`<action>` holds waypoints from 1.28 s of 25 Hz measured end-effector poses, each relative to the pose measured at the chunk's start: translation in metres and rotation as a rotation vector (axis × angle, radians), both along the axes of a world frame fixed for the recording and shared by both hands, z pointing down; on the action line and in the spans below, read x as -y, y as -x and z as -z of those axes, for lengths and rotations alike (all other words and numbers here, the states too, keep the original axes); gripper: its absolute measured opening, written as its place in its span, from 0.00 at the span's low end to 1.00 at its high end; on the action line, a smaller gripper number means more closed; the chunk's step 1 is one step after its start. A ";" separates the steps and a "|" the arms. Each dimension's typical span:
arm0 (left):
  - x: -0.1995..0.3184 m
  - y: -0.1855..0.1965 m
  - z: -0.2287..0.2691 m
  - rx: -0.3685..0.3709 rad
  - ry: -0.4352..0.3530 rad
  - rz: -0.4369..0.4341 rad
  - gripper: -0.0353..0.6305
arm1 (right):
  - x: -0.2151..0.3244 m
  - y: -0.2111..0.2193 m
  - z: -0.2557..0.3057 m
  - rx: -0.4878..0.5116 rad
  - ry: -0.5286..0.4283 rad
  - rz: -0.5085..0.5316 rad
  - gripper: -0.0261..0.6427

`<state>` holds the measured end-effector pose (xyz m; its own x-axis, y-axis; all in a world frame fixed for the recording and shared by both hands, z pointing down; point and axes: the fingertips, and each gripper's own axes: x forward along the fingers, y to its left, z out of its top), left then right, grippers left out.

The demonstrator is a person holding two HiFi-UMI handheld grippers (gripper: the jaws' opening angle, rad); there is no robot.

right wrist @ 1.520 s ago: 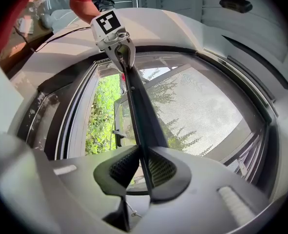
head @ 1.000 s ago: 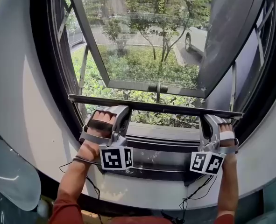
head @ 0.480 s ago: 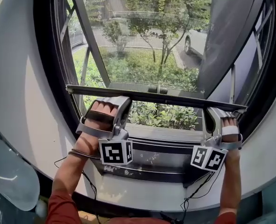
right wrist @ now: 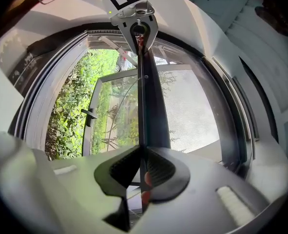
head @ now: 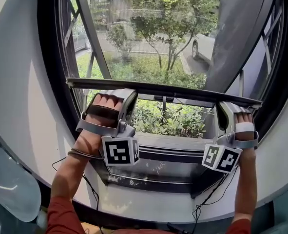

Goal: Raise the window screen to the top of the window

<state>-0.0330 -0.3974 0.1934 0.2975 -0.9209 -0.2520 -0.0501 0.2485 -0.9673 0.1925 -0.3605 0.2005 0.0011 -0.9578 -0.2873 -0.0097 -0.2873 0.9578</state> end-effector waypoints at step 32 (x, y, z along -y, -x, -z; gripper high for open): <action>0.002 0.001 0.097 0.006 -0.131 0.062 0.13 | 0.003 0.001 0.095 -0.039 -0.154 -0.050 0.12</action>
